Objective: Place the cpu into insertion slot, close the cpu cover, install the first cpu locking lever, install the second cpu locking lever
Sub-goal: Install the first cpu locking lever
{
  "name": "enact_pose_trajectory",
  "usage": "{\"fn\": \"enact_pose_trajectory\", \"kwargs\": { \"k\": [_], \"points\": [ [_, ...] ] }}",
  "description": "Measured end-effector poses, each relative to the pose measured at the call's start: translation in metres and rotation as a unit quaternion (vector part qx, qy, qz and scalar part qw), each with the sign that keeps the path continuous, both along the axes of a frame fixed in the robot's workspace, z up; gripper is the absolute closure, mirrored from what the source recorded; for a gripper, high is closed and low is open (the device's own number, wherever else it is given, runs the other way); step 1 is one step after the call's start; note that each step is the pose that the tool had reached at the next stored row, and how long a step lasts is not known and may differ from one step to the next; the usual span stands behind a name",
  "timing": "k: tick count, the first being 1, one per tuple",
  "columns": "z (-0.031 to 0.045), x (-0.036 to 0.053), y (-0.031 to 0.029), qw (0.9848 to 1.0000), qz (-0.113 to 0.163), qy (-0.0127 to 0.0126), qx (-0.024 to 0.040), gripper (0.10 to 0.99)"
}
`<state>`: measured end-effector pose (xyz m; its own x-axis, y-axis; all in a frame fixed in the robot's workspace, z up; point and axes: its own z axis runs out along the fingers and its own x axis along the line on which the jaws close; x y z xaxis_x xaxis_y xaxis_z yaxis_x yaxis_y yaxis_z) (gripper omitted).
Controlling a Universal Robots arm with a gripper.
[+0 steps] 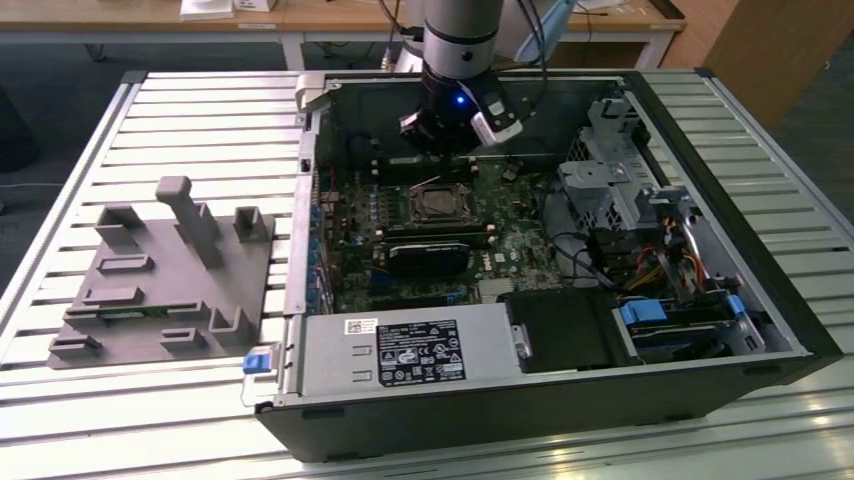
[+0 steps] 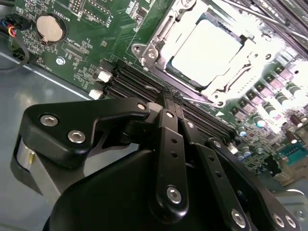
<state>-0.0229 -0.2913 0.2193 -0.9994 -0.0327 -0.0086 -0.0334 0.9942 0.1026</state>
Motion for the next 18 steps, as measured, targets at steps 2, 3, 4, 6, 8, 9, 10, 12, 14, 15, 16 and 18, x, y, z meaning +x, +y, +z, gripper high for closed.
{"fn": "enact_pose_trajectory", "kwargs": {
  "k": [2,3,4,6,8,9,10,12,14,15,16,18],
  "points": [
    [-0.0021,0.0017,0.0004,1.0000,0.000,0.0000,0.0000,0.973],
    [-0.0033,0.0024,0.0006,1.0000,0.000,0.0000,0.0000,0.973],
    [-0.0046,0.0031,0.0007,1.0000,0.000,0.0000,0.0000,0.973],
    [-0.0070,0.0042,0.0008,1.0000,-0.001,0.0000,0.0000,0.973],
    [-0.0090,0.0049,0.0009,1.0000,-0.001,0.0000,0.0001,0.973],
    [-0.0101,0.0051,0.0009,1.0000,-0.001,0.0001,0.0001,0.973],
    [-0.0112,0.0054,0.0009,1.0000,-0.001,0.0001,0.0000,0.973],
    [-0.0171,0.0073,0.0009,1.0000,-0.001,0.0007,0.0000,0.973],
    [-0.0192,0.0078,0.0009,1.0000,-0.001,0.0010,0.0000,0.973],
    [-0.0200,0.0081,0.0009,1.0000,-0.001,0.0011,0.0000,0.973],
    [-0.0202,0.0082,0.0009,1.0000,-0.001,0.0011,-0.0001,0.973],
    [-0.0202,0.0083,0.0008,1.0000,-0.001,0.0011,-0.0002,0.973]
  ]
}}
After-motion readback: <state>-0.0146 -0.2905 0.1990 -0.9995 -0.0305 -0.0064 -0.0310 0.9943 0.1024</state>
